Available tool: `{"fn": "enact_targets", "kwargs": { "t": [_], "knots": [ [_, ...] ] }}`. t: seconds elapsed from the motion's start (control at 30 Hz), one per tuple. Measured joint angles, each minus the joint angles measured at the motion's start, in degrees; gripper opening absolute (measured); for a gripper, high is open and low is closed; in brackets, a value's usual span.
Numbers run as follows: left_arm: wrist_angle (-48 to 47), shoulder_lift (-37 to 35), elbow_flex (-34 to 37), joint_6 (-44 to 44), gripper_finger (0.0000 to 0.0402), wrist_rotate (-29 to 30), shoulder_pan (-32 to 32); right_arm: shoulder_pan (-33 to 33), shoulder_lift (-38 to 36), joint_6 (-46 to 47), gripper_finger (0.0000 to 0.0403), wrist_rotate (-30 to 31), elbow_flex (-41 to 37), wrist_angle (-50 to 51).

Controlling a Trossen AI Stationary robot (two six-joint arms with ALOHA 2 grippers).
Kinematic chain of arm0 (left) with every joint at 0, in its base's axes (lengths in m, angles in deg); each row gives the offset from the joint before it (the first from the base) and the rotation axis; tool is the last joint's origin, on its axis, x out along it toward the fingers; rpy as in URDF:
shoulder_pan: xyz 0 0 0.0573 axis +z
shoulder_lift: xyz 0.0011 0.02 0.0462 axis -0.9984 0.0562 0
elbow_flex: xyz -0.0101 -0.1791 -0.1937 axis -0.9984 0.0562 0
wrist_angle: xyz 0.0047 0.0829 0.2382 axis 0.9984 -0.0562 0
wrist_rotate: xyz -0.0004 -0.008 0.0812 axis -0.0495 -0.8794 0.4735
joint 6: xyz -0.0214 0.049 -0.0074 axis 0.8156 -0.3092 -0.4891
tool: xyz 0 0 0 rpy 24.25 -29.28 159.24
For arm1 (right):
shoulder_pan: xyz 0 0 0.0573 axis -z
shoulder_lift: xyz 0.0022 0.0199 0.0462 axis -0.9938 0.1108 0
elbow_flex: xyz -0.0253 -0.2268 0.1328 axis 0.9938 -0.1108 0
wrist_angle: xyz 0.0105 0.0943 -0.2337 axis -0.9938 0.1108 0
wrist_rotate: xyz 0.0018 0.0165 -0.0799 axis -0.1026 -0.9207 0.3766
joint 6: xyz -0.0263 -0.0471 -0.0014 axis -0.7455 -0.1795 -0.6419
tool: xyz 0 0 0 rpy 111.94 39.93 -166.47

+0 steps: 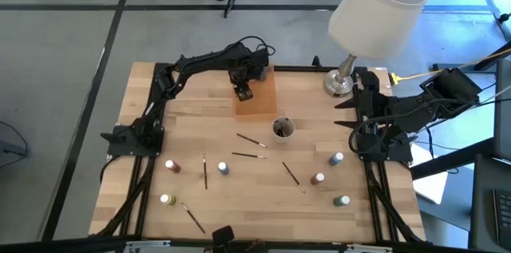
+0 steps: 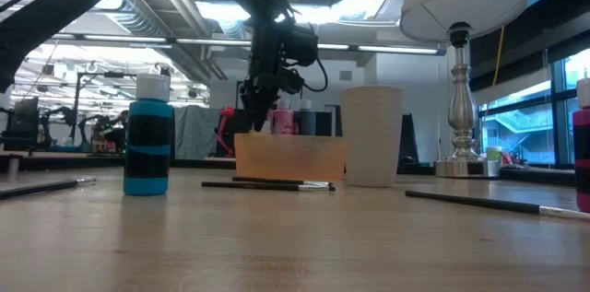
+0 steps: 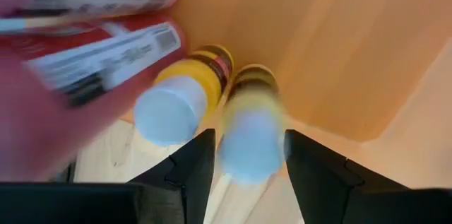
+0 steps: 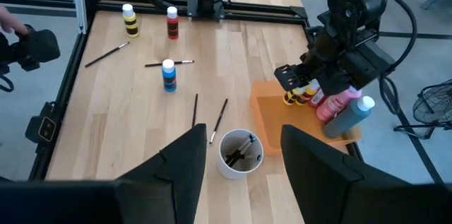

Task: Pick & Place Paint Supplies
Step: Put the light yellow paint bottle into the orange bin

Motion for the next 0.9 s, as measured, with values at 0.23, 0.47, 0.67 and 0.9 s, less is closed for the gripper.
{"fn": "enact_targets", "kwargs": {
  "t": [0.23, 0.47, 0.67, 0.9],
  "knots": [
    [-0.5, 0.0, 0.0, 0.1, 0.0166, 1.5, -0.7, 0.0, 0.0, 0.0, 0.0187, 0.0, 0.0, 0.0],
    [-1.4, 0.0, -0.1, 0.3, 0.0165, 3.2, -1.0, 0.0, 0.0, 1.1, 0.0187, 0.0, 0.0, 0.0],
    [-2.5, -0.1, -0.1, 0.4, 0.0165, 6.2, -1.0, 0.0, 0.0, 1.1, 0.0187, 0.0, 0.0, 0.0],
    [-4.2, -0.3, -0.2, 0.4, 0.0166, 6.1, -1.2, 0.0, 0.0, 1.1, 0.0187, 0.0, 0.0, 0.0]
  ]
}}
